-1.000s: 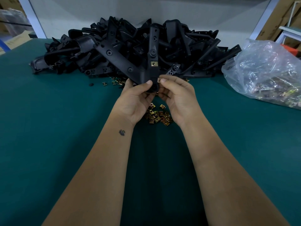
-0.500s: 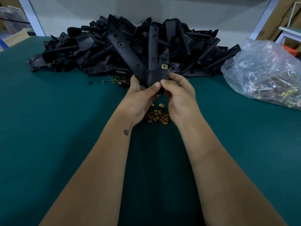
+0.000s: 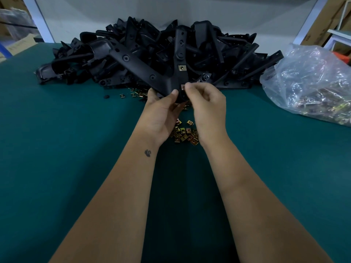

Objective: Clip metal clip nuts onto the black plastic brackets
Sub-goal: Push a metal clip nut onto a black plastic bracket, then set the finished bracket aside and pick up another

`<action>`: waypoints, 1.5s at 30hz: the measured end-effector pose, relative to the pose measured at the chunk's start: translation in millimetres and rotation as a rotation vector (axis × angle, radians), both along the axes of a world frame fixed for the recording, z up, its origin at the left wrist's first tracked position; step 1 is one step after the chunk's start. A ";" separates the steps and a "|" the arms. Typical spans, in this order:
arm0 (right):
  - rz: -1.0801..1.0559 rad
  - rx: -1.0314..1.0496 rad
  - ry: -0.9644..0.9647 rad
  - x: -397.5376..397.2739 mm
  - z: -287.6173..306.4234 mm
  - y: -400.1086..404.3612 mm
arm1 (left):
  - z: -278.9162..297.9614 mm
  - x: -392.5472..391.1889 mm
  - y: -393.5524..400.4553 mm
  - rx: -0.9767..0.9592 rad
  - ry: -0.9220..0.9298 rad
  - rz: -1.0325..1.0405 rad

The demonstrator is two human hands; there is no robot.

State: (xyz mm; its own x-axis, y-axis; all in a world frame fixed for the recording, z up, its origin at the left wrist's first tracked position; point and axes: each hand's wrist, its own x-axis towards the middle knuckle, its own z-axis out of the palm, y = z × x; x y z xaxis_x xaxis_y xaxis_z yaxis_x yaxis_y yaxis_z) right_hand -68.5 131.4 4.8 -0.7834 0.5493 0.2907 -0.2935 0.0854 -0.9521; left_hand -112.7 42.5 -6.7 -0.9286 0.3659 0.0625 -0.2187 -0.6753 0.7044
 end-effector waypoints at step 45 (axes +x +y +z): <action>-0.001 0.313 -0.066 7.1 -12.9 3.1 | 10.8 16.7 -0.7 -0.238 -0.035 0.217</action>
